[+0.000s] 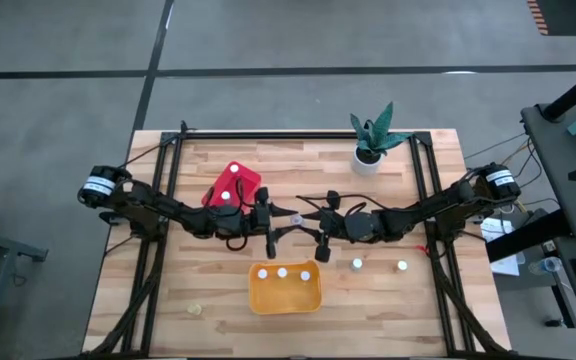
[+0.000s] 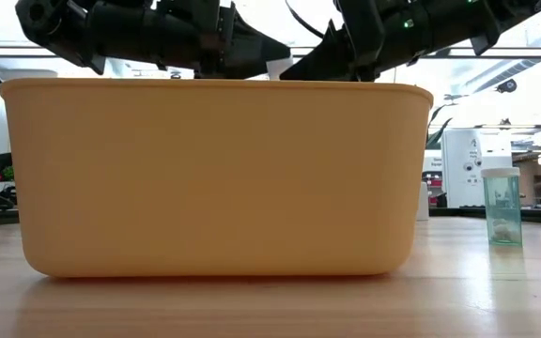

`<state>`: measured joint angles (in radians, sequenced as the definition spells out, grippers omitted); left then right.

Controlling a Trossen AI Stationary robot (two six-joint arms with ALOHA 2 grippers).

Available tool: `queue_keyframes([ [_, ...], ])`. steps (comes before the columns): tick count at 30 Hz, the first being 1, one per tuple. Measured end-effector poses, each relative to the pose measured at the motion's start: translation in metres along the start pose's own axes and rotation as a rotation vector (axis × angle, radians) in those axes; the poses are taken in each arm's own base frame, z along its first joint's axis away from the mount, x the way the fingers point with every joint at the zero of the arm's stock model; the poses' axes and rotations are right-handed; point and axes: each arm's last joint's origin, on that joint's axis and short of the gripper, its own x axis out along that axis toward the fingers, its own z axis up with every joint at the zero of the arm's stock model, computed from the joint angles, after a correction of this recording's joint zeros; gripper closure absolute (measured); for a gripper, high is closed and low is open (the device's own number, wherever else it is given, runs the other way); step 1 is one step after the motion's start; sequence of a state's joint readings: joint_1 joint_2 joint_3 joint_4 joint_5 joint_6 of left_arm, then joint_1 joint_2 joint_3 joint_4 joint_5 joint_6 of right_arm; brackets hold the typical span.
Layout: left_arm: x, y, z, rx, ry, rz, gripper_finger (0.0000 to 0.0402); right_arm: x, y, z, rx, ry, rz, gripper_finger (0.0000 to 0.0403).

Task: Pick and place medicine bottles into bin by pill shape (circle, oval)
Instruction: Put the white capsule bottle into the red bin

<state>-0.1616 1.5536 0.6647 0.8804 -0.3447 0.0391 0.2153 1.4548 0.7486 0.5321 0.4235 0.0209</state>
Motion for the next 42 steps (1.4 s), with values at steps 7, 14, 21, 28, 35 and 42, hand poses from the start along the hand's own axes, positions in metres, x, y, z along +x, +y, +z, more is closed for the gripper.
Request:
queue_keyframes([
  [7, 0.0, 0.0, 0.0, -0.002, 0.0, 0.002, 0.029, 0.0, 0.0, 0.0, 0.006, -0.002, 0.0, 0.0259],
  [14, -0.001, 0.002, -0.002, 0.003, 0.008, 0.061, 0.029, -0.001, -0.001, 0.002, 0.029, -0.006, -0.002, 0.0188],
  [21, -0.008, 0.009, -0.009, 0.007, 0.04, 0.232, 0.029, -0.01, -0.008, 0.007, 0.11, 0.01, -0.128, 0.0155],
  [28, -0.029, 0.023, -0.015, -0.016, 0.082, 0.475, 0.029, -0.025, -0.015, 0.013, 0.171, 0.064, -0.155, 0.0167],
  [35, -0.064, 0.045, -0.026, -0.068, 0.09, 0.651, 0.029, -0.026, -0.015, 0.011, 0.166, 0.075, -0.157, 0.0176],
  [42, -0.088, 0.075, -0.048, -0.135, 0.111, 0.732, 0.029, -0.02, -0.013, 0.004, 0.157, 0.087, -0.159, 0.0177],
])
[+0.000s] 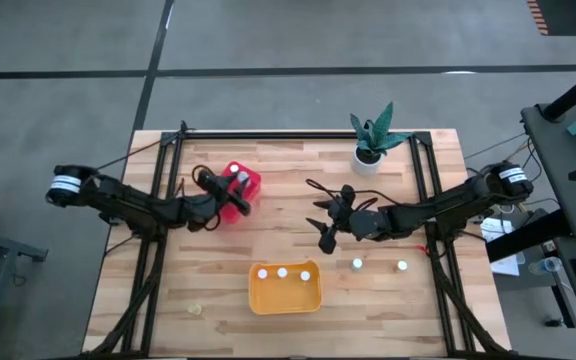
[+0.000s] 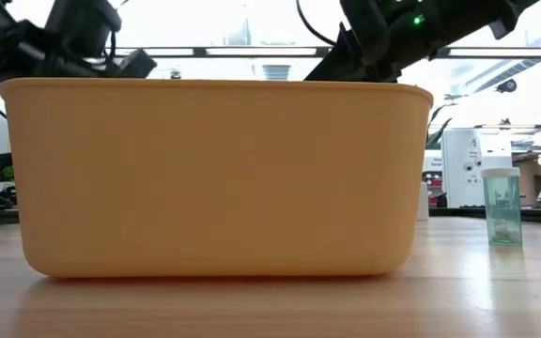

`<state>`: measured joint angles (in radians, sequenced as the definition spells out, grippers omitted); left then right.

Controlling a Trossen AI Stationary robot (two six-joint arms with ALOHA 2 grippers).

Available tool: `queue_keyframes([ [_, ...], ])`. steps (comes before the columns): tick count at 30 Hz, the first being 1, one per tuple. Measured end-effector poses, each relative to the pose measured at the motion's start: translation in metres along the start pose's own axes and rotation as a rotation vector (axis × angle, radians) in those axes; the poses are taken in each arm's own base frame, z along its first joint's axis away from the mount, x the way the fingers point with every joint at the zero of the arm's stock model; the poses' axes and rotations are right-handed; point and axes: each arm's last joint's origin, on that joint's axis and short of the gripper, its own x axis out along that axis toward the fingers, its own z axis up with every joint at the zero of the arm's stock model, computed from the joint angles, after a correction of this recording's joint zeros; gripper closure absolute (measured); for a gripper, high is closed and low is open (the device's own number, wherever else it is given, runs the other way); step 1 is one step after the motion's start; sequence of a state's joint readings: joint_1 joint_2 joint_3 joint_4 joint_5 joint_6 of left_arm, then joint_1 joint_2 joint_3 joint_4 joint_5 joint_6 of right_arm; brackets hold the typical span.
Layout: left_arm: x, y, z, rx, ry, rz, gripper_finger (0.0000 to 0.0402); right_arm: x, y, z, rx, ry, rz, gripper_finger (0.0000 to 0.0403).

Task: Pick and place medicine bottles into bin by pill shape (circle, oval)
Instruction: Put the white capsule bottle into the red bin

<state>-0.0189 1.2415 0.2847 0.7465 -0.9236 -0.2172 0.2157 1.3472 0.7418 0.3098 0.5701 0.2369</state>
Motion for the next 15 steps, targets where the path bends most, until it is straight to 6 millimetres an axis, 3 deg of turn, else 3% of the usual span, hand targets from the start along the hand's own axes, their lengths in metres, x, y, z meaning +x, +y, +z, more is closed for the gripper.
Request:
queue_keyframes([
  [15, 0.031, 0.026, -0.024, -0.017, 0.114, 0.085, 0.029, 0.001, 0.001, 0.001, 0.002, -0.01, 0.002, 0.0177],
])
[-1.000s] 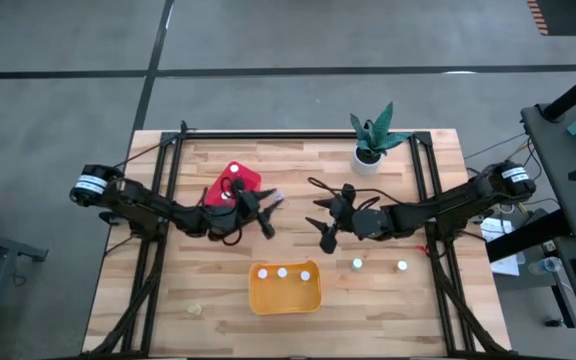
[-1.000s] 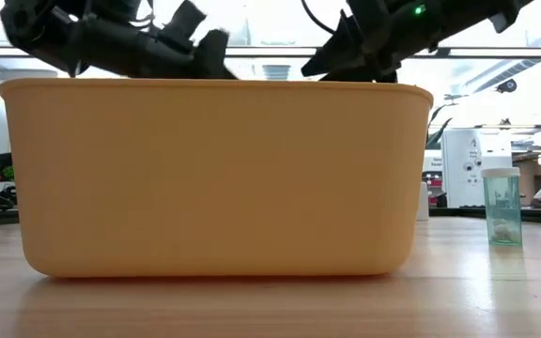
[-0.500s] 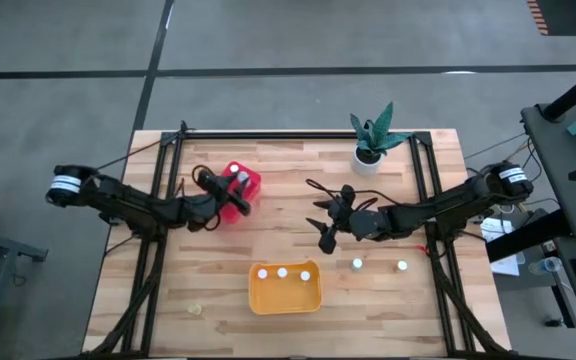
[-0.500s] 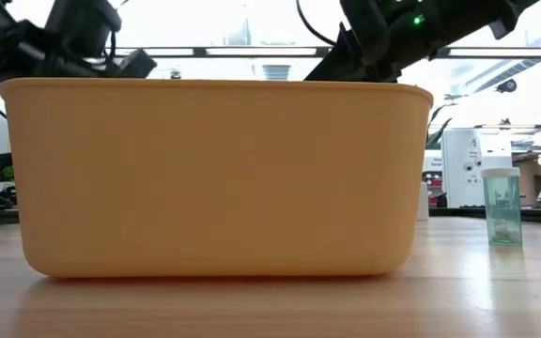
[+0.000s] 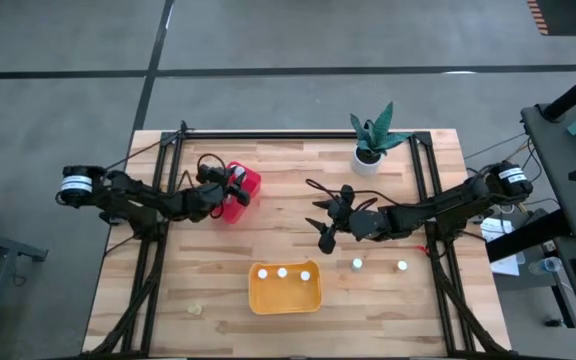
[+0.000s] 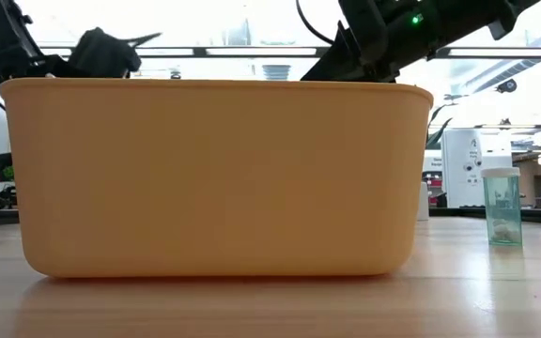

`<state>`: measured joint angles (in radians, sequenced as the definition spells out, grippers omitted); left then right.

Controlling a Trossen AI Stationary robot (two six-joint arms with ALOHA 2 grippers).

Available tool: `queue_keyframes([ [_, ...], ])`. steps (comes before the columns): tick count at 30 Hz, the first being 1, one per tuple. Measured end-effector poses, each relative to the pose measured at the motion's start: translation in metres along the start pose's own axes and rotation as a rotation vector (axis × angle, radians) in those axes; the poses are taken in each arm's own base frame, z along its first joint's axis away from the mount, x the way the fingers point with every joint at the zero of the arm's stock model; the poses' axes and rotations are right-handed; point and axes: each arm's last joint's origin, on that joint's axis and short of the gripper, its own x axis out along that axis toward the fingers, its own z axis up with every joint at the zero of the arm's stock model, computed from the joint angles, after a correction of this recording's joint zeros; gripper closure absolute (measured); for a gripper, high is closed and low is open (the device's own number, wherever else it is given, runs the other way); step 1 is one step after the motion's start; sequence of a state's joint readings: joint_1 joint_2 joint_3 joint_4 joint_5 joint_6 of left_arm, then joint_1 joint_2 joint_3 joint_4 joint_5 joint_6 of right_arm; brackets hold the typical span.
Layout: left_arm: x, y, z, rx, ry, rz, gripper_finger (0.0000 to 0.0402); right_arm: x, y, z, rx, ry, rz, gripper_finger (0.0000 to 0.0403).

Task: Pick and place medicine bottles into bin by pill shape (circle, oval)
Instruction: Put the white capsule bottle into the red bin, then put the green tablet bottle into the yellow bin

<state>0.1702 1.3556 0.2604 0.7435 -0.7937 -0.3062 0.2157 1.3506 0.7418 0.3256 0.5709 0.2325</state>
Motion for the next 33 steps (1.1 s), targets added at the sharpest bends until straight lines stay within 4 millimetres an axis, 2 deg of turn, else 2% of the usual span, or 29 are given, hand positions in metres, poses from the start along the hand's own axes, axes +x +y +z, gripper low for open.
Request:
queue_keyframes([
  [11, 0.009, -0.004, -0.015, -0.01, 0.018, 0.007, 0.0289, 0.0, 0.0, 0.0, -0.007, 0.0, 0.0, 0.0177],
  [17, 0.012, -0.005, -0.021, -0.002, 0.026, 0.015, 0.0257, 0.0, 0.0, 0.0, -0.007, 0.0, 0.0, 0.0177],
  [33, 0.01, -0.004, -0.015, -0.025, 0.004, 0.009, 0.0247, 0.0, 0.0, 0.0, -0.007, 0.001, 0.0, 0.0177],
])
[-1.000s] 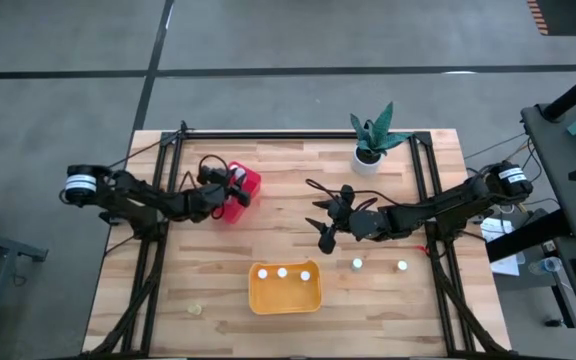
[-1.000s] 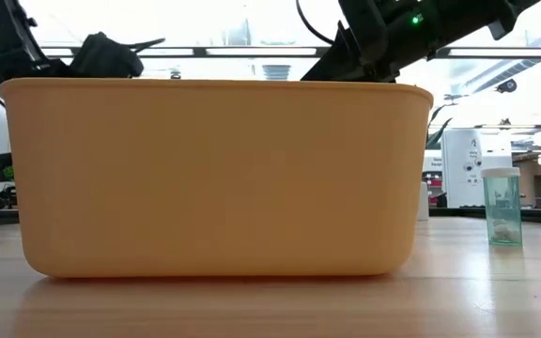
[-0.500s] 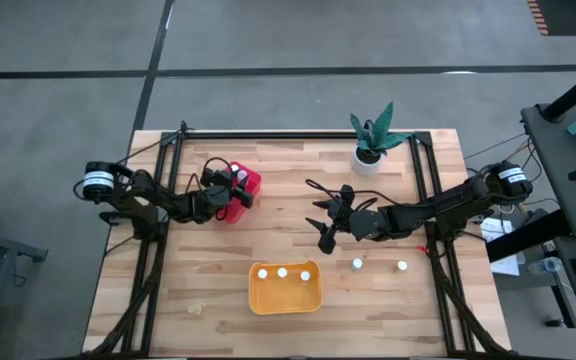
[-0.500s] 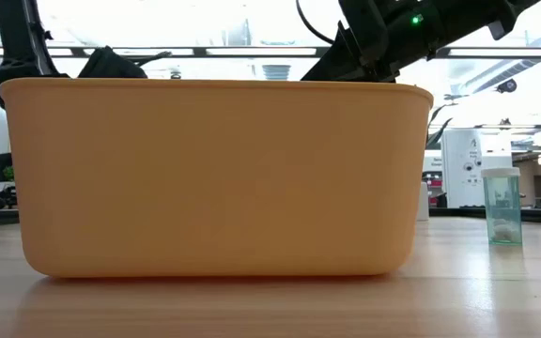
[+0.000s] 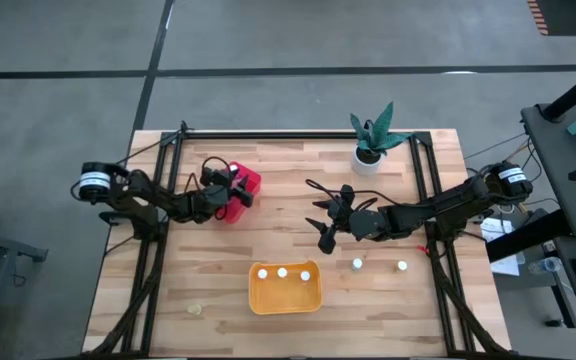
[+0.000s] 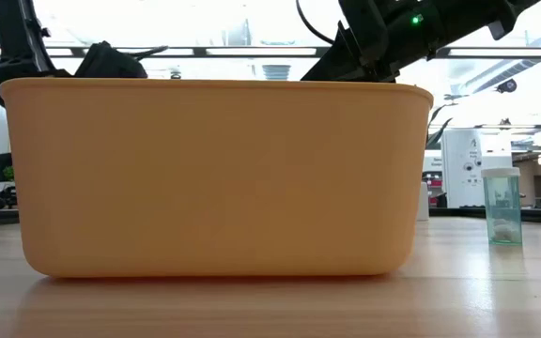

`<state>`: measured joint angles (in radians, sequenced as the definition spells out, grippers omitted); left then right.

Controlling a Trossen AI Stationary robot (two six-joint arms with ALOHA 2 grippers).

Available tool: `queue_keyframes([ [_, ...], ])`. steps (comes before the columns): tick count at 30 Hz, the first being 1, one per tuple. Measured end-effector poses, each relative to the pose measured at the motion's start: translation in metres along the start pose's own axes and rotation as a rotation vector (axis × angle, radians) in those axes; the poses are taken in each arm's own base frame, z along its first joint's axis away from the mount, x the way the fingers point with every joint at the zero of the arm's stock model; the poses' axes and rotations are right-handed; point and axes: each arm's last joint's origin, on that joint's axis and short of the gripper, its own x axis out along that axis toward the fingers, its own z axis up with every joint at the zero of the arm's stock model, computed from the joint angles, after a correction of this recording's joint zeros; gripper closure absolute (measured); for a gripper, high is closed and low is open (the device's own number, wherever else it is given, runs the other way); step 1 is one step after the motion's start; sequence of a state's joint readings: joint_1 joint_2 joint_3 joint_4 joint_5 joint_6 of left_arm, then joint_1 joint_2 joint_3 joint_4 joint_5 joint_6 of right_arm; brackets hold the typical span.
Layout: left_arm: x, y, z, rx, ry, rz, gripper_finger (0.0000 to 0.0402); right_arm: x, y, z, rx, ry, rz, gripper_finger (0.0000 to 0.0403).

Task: Pick and place medicine bottles into bin by pill shape (circle, oval)
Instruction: Put the green tablet bottle into the yellow bin

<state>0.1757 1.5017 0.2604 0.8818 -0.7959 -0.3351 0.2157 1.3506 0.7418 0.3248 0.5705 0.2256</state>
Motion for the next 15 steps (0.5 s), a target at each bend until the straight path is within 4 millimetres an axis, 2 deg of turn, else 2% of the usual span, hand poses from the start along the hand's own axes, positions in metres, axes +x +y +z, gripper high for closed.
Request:
queue_keyframes([
  [8, -0.004, -0.001, 0.007, -0.024, -0.023, -0.021, 0.0246, 0.0, 0.0, 0.0, -0.001, 0.002, 0.0, 0.0177],
  [15, -0.022, -0.01, 0.027, 0.01, -0.087, -0.171, 0.0246, -0.003, 0.001, 0.001, 0.027, 0.02, 0.071, 0.0177],
])
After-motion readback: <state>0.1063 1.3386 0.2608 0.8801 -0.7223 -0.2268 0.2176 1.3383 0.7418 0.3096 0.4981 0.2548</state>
